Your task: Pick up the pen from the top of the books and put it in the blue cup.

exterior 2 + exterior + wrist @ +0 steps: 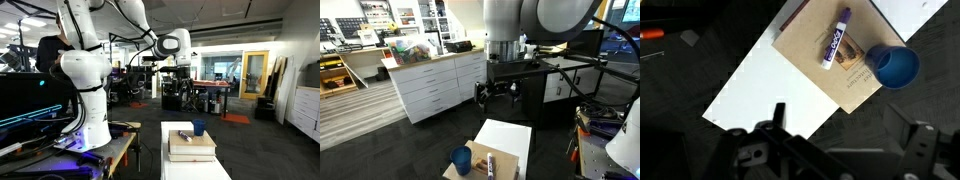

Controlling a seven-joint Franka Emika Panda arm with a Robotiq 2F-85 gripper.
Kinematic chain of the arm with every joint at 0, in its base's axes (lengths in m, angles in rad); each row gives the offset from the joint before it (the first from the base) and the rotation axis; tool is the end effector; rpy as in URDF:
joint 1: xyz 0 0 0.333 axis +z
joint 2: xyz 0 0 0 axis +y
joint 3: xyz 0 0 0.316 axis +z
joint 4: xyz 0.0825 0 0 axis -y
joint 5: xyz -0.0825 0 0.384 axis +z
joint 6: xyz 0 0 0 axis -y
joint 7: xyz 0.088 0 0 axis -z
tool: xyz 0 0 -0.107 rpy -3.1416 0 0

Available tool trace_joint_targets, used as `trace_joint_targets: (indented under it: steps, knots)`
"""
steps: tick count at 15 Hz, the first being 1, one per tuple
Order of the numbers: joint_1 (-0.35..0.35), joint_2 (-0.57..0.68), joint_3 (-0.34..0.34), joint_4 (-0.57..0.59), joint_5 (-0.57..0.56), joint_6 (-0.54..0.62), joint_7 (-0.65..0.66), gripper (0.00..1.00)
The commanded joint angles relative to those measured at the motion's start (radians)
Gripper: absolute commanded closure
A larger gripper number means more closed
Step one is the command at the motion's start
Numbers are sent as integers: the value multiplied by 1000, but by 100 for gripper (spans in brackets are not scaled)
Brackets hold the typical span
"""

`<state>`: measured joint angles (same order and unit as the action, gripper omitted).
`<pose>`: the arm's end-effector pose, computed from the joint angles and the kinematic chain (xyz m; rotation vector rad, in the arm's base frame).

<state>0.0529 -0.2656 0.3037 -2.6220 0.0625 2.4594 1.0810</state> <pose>0.3996 0.1452 0.3440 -2.8734 1.1770 -0.1469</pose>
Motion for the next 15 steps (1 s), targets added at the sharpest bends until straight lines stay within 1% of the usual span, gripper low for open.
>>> trace_joint_targets:
  steps: [1, 4, 8, 15]
  knots:
    - [-9, 42, -14, -13, -33, 51, 107, 0]
    - [0, 79, -33, -13, -19, 69, 161, 0]
    - [13, 125, -48, -9, -19, 94, 203, 0]
    - [47, 226, -55, -3, -10, 180, 213, 0]
